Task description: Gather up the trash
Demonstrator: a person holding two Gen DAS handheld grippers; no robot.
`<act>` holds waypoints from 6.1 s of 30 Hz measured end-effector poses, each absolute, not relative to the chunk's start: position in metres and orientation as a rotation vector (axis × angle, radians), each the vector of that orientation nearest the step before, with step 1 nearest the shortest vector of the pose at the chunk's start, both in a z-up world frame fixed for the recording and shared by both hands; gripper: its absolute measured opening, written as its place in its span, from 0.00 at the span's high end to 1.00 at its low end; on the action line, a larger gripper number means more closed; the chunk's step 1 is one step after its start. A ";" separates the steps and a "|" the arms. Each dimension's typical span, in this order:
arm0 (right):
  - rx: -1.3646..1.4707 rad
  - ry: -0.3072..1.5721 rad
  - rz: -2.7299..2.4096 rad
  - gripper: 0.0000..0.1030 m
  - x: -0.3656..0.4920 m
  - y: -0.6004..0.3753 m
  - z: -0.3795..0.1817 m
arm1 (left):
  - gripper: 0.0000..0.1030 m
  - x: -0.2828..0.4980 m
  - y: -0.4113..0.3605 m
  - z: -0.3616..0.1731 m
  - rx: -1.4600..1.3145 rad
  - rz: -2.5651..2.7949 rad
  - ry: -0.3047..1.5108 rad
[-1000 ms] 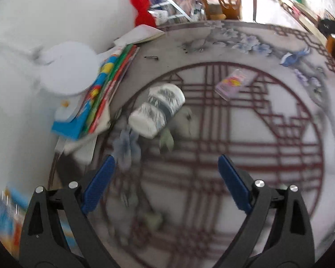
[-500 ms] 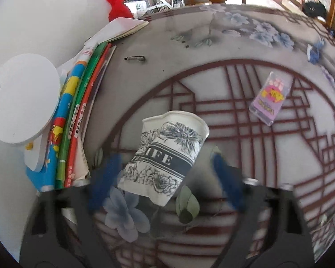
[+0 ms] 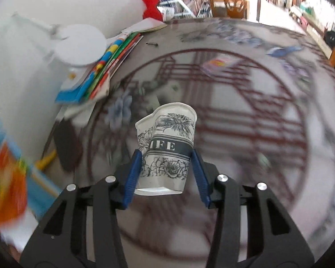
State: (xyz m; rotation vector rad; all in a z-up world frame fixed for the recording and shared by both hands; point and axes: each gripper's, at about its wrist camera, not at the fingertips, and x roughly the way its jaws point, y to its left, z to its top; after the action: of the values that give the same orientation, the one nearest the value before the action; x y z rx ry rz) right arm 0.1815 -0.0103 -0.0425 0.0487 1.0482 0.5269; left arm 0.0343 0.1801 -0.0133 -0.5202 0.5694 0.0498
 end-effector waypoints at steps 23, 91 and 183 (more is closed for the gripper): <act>0.177 0.761 0.337 0.56 -0.030 -0.182 -0.022 | 0.45 0.002 0.060 -0.052 -0.355 -0.043 0.752; 0.408 0.576 0.061 0.56 -0.091 -0.362 0.002 | 0.44 -0.013 -0.177 -0.002 -0.025 -0.434 0.751; 0.247 0.196 -0.174 0.05 -0.069 -0.334 0.030 | 0.08 0.023 -0.111 0.047 -0.073 -0.346 0.514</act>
State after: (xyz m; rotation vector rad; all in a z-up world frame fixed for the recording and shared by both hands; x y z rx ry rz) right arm -0.0691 -0.3338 0.0297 0.2466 0.1958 -0.1739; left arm 0.0226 -0.1110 0.0472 -0.0725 0.5141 -0.3459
